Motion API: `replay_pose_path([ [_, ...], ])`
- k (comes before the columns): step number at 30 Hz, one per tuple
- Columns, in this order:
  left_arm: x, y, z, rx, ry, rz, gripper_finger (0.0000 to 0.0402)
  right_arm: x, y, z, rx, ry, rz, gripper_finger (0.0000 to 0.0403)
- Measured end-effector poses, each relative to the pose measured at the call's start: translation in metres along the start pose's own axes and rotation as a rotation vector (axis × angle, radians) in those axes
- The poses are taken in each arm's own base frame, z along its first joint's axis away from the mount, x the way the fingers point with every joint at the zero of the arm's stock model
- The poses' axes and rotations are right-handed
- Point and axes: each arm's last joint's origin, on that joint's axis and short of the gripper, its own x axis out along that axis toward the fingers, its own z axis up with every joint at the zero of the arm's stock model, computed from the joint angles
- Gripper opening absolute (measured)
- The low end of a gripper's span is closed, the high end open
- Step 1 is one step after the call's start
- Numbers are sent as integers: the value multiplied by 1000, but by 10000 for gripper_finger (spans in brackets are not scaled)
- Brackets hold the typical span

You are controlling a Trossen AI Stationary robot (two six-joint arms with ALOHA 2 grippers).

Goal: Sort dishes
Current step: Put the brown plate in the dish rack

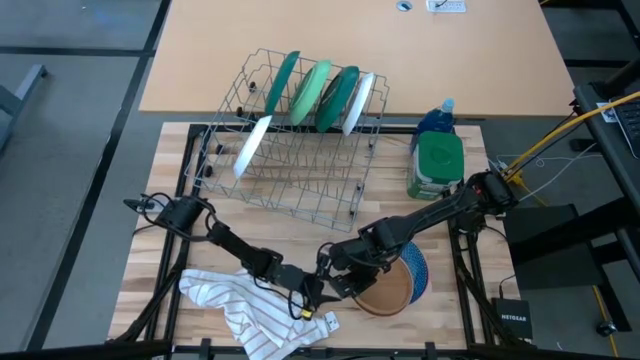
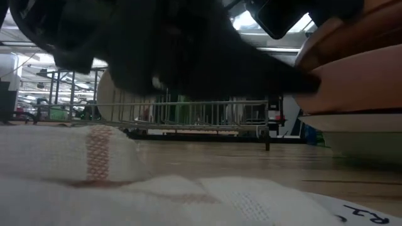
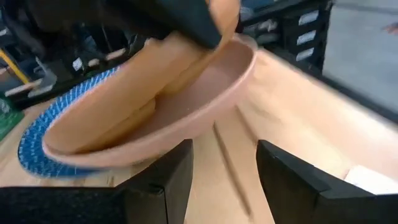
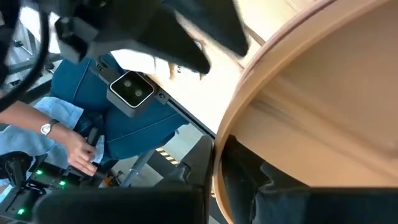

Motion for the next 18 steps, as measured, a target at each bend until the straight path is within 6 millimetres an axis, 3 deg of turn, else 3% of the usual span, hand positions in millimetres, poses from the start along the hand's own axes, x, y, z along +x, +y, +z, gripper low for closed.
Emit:
replay_pose_path([
  [7, -15, -1, 34, -12, -69, -2, 166, -24, 0, -12, -16, -46, 17, 36],
  [18, -51, 23, 87, 28, -37, 38, 166, -84, -5, -41, -51, -253, 77, 22],
])
